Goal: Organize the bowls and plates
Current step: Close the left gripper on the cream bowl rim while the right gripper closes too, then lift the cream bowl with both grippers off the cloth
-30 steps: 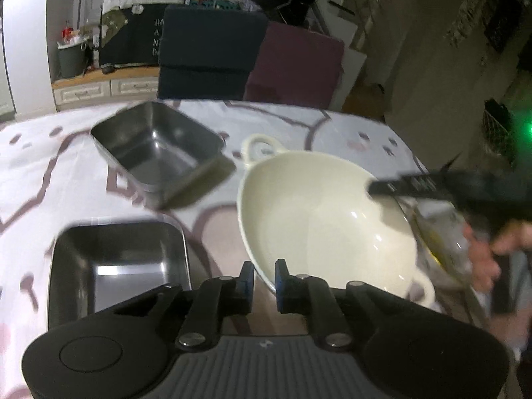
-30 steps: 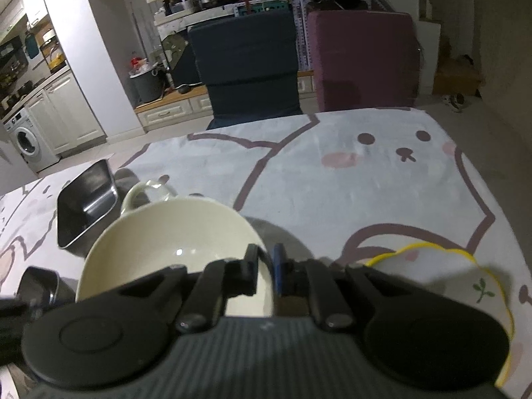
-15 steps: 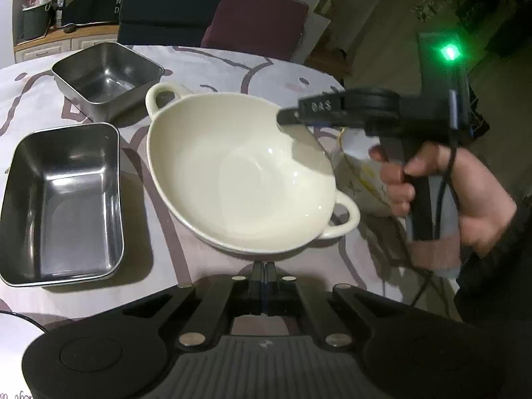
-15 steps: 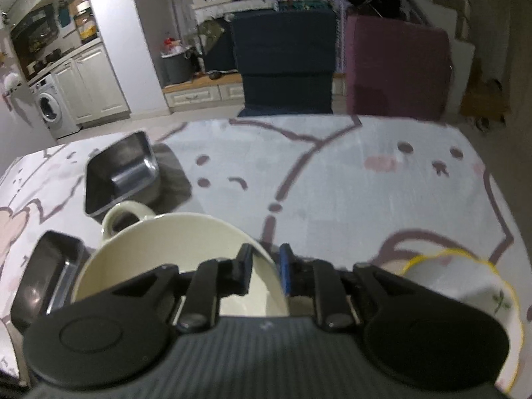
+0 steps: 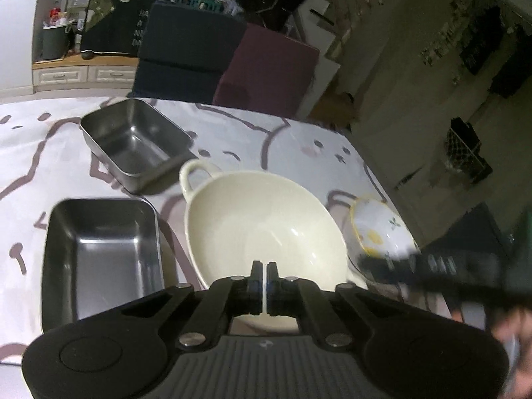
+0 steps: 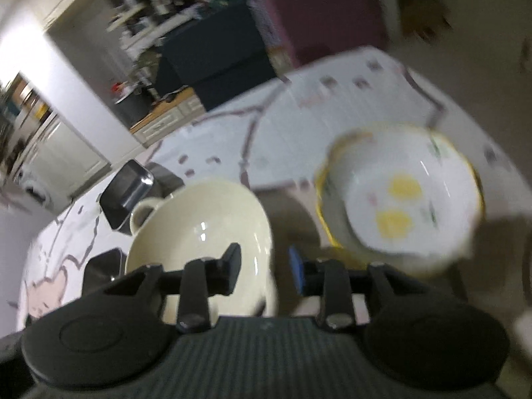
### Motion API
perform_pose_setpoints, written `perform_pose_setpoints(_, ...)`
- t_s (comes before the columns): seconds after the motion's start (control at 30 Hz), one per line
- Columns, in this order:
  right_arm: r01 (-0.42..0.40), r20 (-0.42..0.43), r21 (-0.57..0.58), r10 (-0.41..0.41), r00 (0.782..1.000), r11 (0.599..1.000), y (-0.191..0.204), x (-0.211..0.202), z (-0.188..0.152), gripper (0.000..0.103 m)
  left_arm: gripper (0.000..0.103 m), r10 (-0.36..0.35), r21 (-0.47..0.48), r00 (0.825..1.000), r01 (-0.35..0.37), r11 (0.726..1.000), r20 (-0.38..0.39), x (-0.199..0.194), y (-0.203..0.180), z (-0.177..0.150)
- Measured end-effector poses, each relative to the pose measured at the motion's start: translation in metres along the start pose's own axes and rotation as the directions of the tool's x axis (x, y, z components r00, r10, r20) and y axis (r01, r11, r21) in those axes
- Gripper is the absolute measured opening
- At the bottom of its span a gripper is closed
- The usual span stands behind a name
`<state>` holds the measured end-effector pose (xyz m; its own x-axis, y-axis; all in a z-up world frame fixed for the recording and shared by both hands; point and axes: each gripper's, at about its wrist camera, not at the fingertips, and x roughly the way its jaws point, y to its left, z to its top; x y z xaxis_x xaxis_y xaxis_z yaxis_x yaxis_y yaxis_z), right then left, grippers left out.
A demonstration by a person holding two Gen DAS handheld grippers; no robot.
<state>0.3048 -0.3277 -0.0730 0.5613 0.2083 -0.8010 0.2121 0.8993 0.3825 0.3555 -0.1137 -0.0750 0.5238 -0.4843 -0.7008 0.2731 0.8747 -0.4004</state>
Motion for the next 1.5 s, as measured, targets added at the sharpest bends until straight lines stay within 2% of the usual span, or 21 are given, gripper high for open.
perform_pose_setpoints(0.1, 0.045, -0.020, 0.094, -0.043, 0.999, 0.995, -0.006, -0.005, -0.017, 0.058, 0.022, 0.032, -0.011, 0.999, -0.032, 0.999, 0.023, 0.003, 0.008, 0.007)
perform_pose_setpoints(0.13, 0.051, -0.029, 0.136, -0.047, 0.998, 0.989, -0.009, -0.006, -0.021, 0.064, 0.023, 0.039, -0.012, 0.999, -0.039, 0.999, 0.028, 0.003, 0.010, 0.009)
perform_pose_setpoints(0.17, 0.036, -0.040, 0.184, -0.030, 0.999, 0.982, -0.012, -0.005, -0.024, 0.064, 0.026, 0.049, -0.014, 0.998, -0.049, 0.999, 0.032, 0.005, 0.013, 0.012)
perform_pose_setpoints(0.23, -0.009, -0.067, 0.259, 0.028, 0.997, 0.966, -0.016, 0.001, -0.029, 0.062, 0.040, 0.071, -0.019, 0.997, -0.070, 0.997, 0.042, 0.007, 0.018, 0.016)
perform_pose_setpoints(0.33, -0.041, -0.081, 0.299, 0.068, 0.994, 0.953, -0.012, 0.013, -0.033, 0.057, 0.055, 0.100, -0.014, 0.993, -0.099, 0.995, 0.058, 0.010, 0.024, 0.019)
perform_pose_setpoints(0.4, -0.061, -0.069, 0.322, 0.088, 0.994, 0.945, -0.010, 0.019, -0.035, 0.051, 0.058, 0.108, -0.011, 0.992, -0.107, 0.994, 0.064, 0.013, 0.028, 0.020)
perform_pose_setpoints(0.43, -0.067, -0.075, 0.329, 0.097, 0.992, 0.942, -0.009, 0.023, -0.036, 0.040, 0.059, 0.112, -0.010, 0.992, -0.112, 0.994, 0.063, 0.014, 0.029, 0.020)
perform_pose_setpoints(0.47, -0.065, -0.087, 0.325, 0.098, 0.991, 0.944, -0.007, 0.026, -0.037, 0.027, 0.059, 0.117, -0.007, 0.991, -0.116, 0.993, 0.062, 0.016, 0.030, 0.021)
perform_pose_setpoints(0.5, -0.053, -0.104, 0.311, 0.089, 0.991, 0.949, -0.005, 0.029, -0.038, 0.025, 0.059, 0.120, -0.002, 0.991, -0.121, 0.993, 0.062, 0.018, 0.031, 0.021)
perform_pose_setpoints(0.67, -0.063, -0.087, 0.285, 0.092, 0.992, 0.956, -0.004, 0.030, -0.040, 0.022, 0.059, 0.117, 0.013, 0.991, -0.118, 0.993, 0.062, 0.024, 0.033, 0.022)
perform_pose_setpoints(0.8, 0.004, -0.046, 0.219, 0.006, 0.999, 0.976, -0.010, 0.019, -0.032, 0.020, 0.059, 0.110, 0.048, 0.992, -0.114, 0.992, 0.063, 0.027, 0.031, 0.023)
perform_pose_setpoints(0.87, 0.018, -0.024, 0.245, -0.013, 1.000, 0.969, -0.024, 0.014, -0.027, 0.017, 0.059, 0.108, 0.062, 0.993, -0.111, 0.992, 0.053, 0.030, 0.030, 0.023)
perform_pose_setpoints(1.0, 0.029, -0.016, 0.252, -0.025, 1.000, 0.967, -0.038, 0.010, -0.019, 0.016, 0.057, 0.088, 0.082, 0.996, -0.090, 0.993, 0.021, 0.037, 0.025, 0.021)
perform_pose_setpoints(1.13, 0.011, -0.037, 0.219, -0.003, 0.999, 0.976, -0.037, 0.014, -0.016, 0.018, 0.049, 0.053, 0.082, 0.998, -0.051, 0.995, -0.022, 0.047, 0.021, 0.022)
perform_pose_setpoints(1.27, 0.006, -0.052, 0.194, 0.004, 0.999, 0.981, -0.034, 0.017, -0.012, 0.019, 0.046, 0.058, 0.082, 0.997, -0.054, 0.995, -0.047, 0.056, 0.020, 0.023)
perform_pose_setpoints(1.37, -0.001, -0.053, 0.203, 0.012, 0.999, 0.979, -0.036, 0.017, -0.010, 0.020, 0.038, 0.073, 0.088, 0.995, -0.068, 0.994, -0.063, 0.061, 0.021, 0.024)
perform_pose_setpoints(1.43, -0.006, -0.040, 0.194, 0.014, 0.999, 0.981, -0.040, 0.013, -0.006, 0.022, 0.030, 0.076, 0.078, 0.994, -0.070, 0.994, -0.073, 0.063, 0.025, 0.025)
perform_pose_setpoints(1.5, -0.010, -0.043, 0.180, 0.018, 0.999, 0.984, -0.040, 0.013, -0.003, 0.023, 0.028, 0.074, 0.073, 0.994, -0.068, 0.995, -0.081, 0.063, 0.028, 0.026)
